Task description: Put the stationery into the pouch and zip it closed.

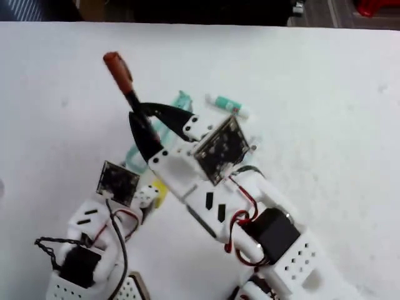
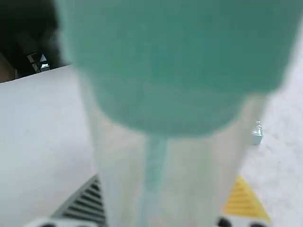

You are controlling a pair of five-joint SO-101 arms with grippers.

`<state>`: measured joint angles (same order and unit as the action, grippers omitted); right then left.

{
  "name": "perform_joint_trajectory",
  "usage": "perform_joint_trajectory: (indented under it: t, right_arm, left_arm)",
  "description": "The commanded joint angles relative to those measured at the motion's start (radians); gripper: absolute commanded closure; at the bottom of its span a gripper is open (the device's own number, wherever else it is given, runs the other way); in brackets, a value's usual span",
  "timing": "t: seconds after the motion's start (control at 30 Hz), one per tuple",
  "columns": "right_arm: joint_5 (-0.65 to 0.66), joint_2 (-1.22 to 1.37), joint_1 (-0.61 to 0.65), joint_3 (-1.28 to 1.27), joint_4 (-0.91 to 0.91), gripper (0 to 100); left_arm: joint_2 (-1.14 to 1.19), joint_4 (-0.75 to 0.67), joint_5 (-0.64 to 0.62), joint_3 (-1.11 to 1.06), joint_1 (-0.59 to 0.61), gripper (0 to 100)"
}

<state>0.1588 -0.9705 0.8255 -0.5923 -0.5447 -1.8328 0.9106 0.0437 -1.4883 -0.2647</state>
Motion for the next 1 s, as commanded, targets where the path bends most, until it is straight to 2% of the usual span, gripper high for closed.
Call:
perform_joint_trajectory:
  t: [0.0,0.1,0.17,0.37,0.63,0.8,0.97]
  right_arm:
    - [0.031,-0.007,0.027,0.008,-0.004,94.2]
    - [0.031,-0.007,0.027,0.008,-0.016,81.4]
    - [0.031,-0.007,0.027,0.008,-0.016,76.5]
    - [0.031,-0.013,0.027,0.008,-0.016,81.0]
    - [0.031,-0.018,0.022,0.008,-0.016,81.4]
    - [0.031,-0.018,0.022,0.009,-0.016,81.4]
    - [0.032,-0.018,0.021,0.011,-0.016,81.4]
  left_arm:
    - [0.001,0.005,0.0,0.026,0.005,77]
    - [0.001,0.005,0.0,0.026,0.005,77]
    - [0.001,0.005,0.0,0.026,0.005,77]
    - [0.001,0.005,0.0,0.026,0.005,77]
    - [0.001,0.005,-0.002,0.026,0.005,77]
    - [0.001,0.005,-0.127,0.028,0.038,77]
    - [0.001,0.009,-0.103,0.04,0.039,77]
